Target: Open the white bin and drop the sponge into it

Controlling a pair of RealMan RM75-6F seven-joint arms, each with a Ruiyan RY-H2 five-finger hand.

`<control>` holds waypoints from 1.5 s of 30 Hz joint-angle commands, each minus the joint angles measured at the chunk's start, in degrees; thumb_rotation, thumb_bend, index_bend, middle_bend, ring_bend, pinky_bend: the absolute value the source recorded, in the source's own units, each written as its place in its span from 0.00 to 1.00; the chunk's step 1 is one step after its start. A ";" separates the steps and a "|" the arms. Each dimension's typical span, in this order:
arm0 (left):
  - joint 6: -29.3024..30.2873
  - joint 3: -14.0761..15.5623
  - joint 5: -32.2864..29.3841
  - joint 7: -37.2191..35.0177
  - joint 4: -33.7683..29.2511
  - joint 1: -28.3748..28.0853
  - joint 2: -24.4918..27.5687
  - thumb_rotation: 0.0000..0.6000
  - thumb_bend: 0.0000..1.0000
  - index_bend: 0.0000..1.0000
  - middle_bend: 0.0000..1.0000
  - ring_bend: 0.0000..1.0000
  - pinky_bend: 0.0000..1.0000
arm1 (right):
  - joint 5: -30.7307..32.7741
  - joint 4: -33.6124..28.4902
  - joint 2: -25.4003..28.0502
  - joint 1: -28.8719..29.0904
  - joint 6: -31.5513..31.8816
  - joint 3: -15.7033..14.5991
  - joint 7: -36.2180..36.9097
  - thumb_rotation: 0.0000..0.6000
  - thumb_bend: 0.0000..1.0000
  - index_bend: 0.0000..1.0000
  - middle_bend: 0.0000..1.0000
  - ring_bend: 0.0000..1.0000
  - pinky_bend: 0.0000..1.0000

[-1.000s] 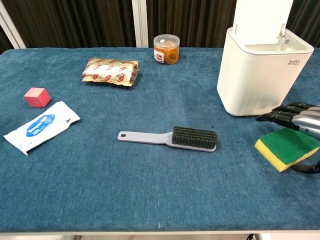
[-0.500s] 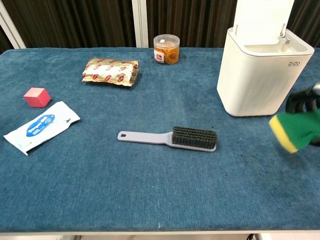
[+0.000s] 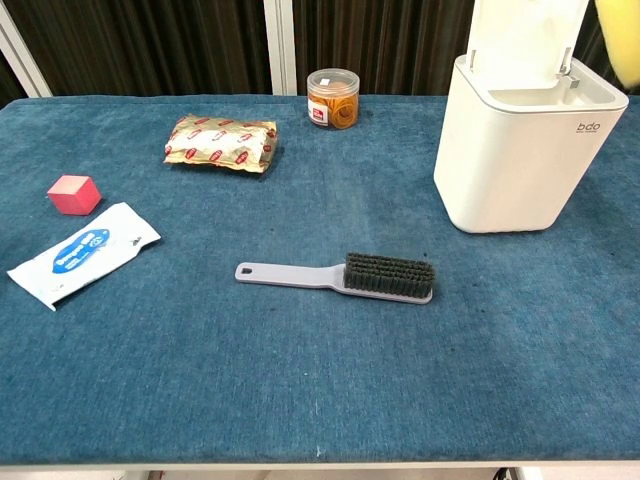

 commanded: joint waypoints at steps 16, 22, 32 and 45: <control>-0.29 -0.07 -0.48 -0.11 -0.16 -0.08 0.20 1.00 0.09 0.00 0.00 0.00 0.00 | 26.79 2.19 -4.43 13.88 -16.35 7.19 -9.40 1.00 0.45 0.00 0.16 0.08 0.19; -0.18 -0.03 -0.43 0.06 -0.19 -0.02 0.10 1.00 0.09 0.00 0.00 0.00 0.00 | 23.34 0.10 -1.09 12.04 -15.52 4.87 -6.92 1.00 0.40 0.00 0.13 0.05 0.17; 1.28 -0.07 0.13 -0.94 -0.08 0.54 0.32 1.00 0.09 0.00 0.00 0.00 0.00 | -2.38 -1.59 4.06 -6.08 5.00 -11.18 -5.37 1.00 0.37 0.00 0.00 0.00 0.02; 3.51 0.84 2.62 -0.16 0.60 1.53 -0.46 1.00 0.09 0.00 0.00 0.00 0.00 | -12.23 19.37 -5.33 -22.61 21.41 -19.34 3.60 1.00 0.37 0.00 0.00 0.00 0.00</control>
